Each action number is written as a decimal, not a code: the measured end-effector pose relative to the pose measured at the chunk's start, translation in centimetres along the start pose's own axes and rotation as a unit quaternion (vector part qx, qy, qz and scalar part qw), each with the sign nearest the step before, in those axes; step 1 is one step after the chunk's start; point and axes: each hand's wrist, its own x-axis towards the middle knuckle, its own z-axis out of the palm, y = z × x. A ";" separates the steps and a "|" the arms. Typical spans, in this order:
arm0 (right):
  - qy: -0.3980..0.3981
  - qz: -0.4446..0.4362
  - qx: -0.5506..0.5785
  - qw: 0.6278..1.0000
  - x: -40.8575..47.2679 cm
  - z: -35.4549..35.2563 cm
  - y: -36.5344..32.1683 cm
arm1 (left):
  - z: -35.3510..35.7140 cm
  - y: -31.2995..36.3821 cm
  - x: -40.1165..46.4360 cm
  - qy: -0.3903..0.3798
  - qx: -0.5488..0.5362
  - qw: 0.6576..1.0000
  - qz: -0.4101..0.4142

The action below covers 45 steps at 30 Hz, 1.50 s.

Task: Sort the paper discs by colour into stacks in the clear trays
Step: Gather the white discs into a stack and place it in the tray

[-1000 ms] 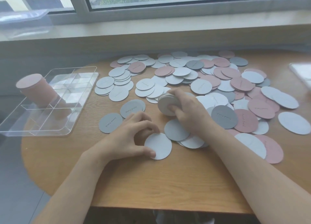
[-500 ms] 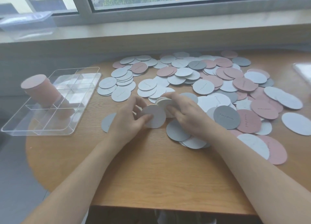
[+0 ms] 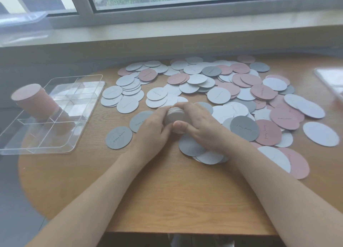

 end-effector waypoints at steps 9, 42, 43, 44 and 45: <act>0.064 0.027 -0.058 0.996 -1.4 -4.6 -0.4 | -0.2 -0.6 -0.2 -0.004 -0.019 0.999 -0.030; 0.208 0.056 -0.064 0.974 -1.7 -5.3 0.3 | -0.9 -0.5 -0.4 0.003 -0.115 0.993 -0.036; 0.212 0.053 -0.041 0.975 -1.5 -4.8 0.2 | -0.8 -0.5 -0.4 0.000 -0.114 0.993 -0.033; 0.210 0.049 -0.014 0.976 -1.5 -4.2 0.0 | -0.8 -0.6 -0.4 -0.001 -0.112 0.993 -0.031; 0.202 0.043 0.012 0.978 -1.7 -3.6 -0.1 | -0.7 -0.6 -0.5 -0.001 -0.108 0.994 -0.029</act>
